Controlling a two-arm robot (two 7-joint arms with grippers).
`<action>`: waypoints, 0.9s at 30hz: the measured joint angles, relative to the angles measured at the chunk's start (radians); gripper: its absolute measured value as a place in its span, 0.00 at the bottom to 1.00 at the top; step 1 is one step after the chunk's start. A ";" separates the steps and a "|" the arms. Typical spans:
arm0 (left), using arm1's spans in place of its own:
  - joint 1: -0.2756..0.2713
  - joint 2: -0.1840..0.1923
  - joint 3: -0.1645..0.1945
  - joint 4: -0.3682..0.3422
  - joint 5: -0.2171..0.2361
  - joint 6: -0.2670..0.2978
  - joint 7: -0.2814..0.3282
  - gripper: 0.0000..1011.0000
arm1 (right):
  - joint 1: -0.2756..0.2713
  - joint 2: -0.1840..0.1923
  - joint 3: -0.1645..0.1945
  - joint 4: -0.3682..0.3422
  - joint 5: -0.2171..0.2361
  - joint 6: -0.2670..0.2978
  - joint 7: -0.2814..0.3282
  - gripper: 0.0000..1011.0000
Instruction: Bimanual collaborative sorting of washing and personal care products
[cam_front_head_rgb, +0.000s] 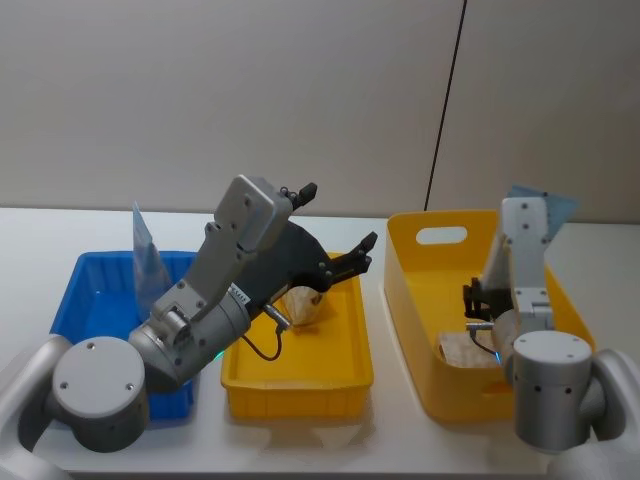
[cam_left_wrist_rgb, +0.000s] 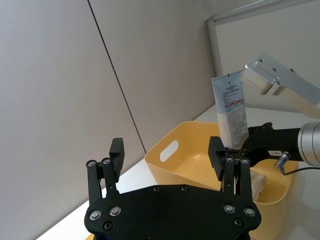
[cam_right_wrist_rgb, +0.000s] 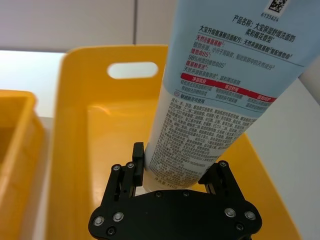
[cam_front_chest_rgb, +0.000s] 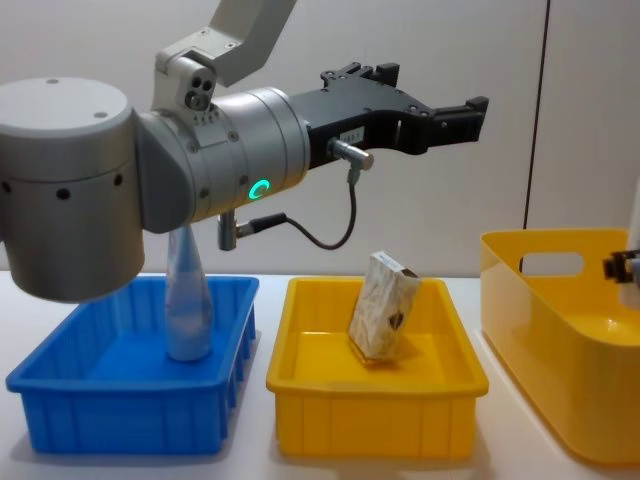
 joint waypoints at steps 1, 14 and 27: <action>0.000 0.000 0.000 0.000 0.000 0.000 0.000 0.99 | 0.000 0.000 0.000 0.000 0.000 0.000 0.000 0.54; 0.000 0.000 0.000 0.000 0.000 0.000 0.000 0.99 | 0.031 -0.024 0.043 0.053 -0.008 0.036 -0.047 0.72; 0.000 0.000 0.000 0.000 0.000 0.000 0.000 0.99 | 0.041 -0.030 0.045 0.051 -0.013 0.036 -0.033 0.99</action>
